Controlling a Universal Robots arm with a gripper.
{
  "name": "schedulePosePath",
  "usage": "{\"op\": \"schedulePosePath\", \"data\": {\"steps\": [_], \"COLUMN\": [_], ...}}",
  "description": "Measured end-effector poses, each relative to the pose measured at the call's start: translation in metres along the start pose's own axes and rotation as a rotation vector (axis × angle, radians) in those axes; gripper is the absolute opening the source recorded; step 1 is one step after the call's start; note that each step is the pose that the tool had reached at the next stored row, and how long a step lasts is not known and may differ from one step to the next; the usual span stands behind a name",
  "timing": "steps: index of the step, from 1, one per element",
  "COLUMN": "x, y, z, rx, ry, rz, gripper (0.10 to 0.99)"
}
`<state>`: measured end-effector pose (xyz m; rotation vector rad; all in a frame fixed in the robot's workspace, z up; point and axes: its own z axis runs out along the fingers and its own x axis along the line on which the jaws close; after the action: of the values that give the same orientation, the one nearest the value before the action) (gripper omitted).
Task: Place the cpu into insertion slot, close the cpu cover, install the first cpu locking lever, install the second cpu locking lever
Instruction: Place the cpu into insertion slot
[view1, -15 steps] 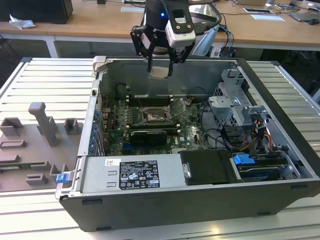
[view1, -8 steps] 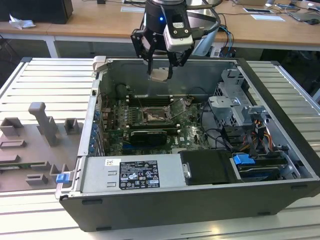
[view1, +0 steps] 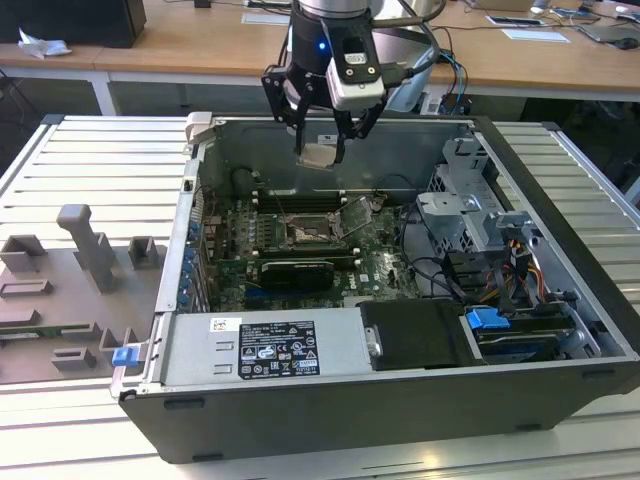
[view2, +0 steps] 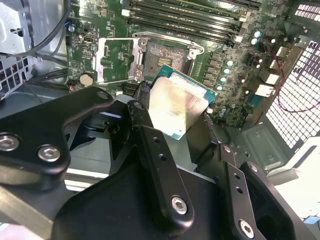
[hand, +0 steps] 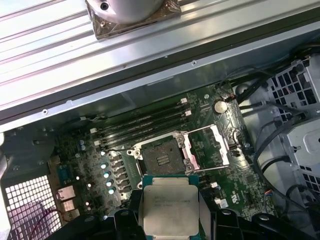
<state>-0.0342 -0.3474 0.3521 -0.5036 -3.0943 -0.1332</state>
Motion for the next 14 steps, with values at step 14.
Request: {"op": "schedulePosePath", "data": {"steps": [14], "x": [0.0], "y": [-0.0002], "z": [0.003], "rx": [-0.001], "ry": [-0.0046], "rz": [0.055], "gripper": [0.533]}}
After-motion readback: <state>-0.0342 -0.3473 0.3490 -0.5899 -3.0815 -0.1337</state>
